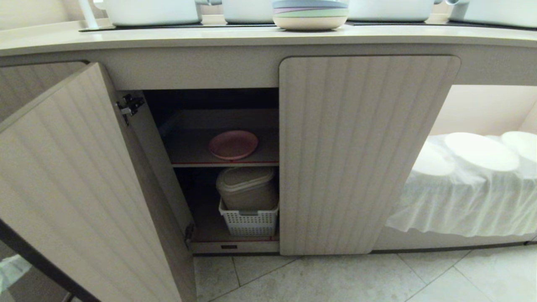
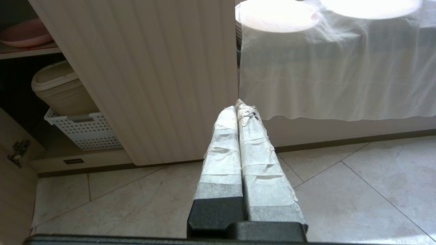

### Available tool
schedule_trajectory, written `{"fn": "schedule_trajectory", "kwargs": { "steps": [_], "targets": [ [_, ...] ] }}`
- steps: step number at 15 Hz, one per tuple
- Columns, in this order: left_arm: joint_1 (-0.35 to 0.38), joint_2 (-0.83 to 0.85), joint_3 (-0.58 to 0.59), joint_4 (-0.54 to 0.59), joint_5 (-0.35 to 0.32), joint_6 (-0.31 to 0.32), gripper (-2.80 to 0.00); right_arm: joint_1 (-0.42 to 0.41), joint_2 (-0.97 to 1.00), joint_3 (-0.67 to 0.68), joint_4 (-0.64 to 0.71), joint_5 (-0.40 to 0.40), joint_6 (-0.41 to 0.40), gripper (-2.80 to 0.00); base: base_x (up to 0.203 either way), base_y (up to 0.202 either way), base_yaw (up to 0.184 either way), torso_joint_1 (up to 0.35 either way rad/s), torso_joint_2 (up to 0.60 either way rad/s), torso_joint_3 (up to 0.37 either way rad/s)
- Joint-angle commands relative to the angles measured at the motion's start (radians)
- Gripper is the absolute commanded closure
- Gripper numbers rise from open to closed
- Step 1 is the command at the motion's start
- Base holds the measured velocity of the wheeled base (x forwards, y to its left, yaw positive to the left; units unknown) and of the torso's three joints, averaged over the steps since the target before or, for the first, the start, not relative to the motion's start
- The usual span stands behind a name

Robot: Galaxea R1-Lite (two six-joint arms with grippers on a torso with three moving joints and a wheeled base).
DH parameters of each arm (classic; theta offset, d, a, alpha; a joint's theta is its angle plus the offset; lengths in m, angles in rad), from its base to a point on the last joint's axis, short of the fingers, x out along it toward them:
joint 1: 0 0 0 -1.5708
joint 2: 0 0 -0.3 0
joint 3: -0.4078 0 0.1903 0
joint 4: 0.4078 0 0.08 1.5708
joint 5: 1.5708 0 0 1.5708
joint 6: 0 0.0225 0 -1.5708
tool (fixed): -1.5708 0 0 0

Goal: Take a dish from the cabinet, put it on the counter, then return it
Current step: Close the cabinet door

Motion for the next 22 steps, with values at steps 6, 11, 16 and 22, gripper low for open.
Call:
{"fn": "schedule_trajectory", "kwargs": {
  "steps": [6, 11, 16, 22],
  "targets": [
    [-0.087, 0.143, -0.02, -0.099, -0.193, -0.001, 0.0, 0.0, 0.0, 0.0, -0.001, -0.001, 0.0, 0.0, 0.0, 0.0, 0.0, 0.0, 0.0, 0.0],
    [-0.197, 0.266, -0.02, -0.306, -0.193, -0.024, 0.0, 0.0, 0.0, 0.0, -0.001, -0.001, 0.0, 0.0, 0.0, 0.0, 0.0, 0.0, 0.0, 0.0],
    [-0.264, 0.366, -0.061, -0.369, -0.19, -0.03, 0.0, 0.0, 0.0, 0.0, 0.001, -0.001, 0.0, 0.0, 0.0, 0.0, 0.0, 0.0, 0.0, 0.0],
    [-0.328, 0.491, -0.087, -0.487, -0.175, -0.024, 0.0, 0.0, 0.0, 0.0, -0.001, -0.001, 0.0, 0.0, 0.0, 0.0, 0.0, 0.0, 0.0, 0.0]
  ]
}}
